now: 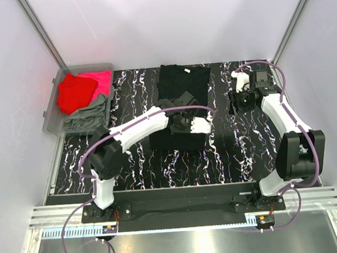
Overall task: Fold and stack the t-shirts
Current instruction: Fold the tshirt
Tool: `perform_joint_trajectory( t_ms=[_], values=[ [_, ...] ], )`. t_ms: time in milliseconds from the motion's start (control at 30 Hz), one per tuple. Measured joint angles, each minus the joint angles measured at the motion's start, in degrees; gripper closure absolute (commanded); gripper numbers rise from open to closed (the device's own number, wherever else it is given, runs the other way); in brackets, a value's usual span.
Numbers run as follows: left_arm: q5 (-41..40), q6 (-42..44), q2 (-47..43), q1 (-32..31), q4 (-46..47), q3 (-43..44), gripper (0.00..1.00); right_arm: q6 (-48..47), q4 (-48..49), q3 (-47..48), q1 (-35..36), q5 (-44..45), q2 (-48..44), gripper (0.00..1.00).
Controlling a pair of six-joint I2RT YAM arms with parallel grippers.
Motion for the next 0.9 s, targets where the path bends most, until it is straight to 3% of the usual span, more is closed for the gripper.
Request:
perform_joint_trajectory(
  t_ms=[367, 900],
  values=[
    [1.73, 7.8, 5.38, 7.61, 3.85, 7.76, 1.0, 0.74, 1.73, 3.63, -0.07, -0.28, 7.3, 0.47],
    [4.04, 7.82, 9.14, 6.78, 12.11, 10.86, 1.0, 2.16, 2.19, 5.62, -2.16, -1.22, 9.55, 0.47]
  ],
)
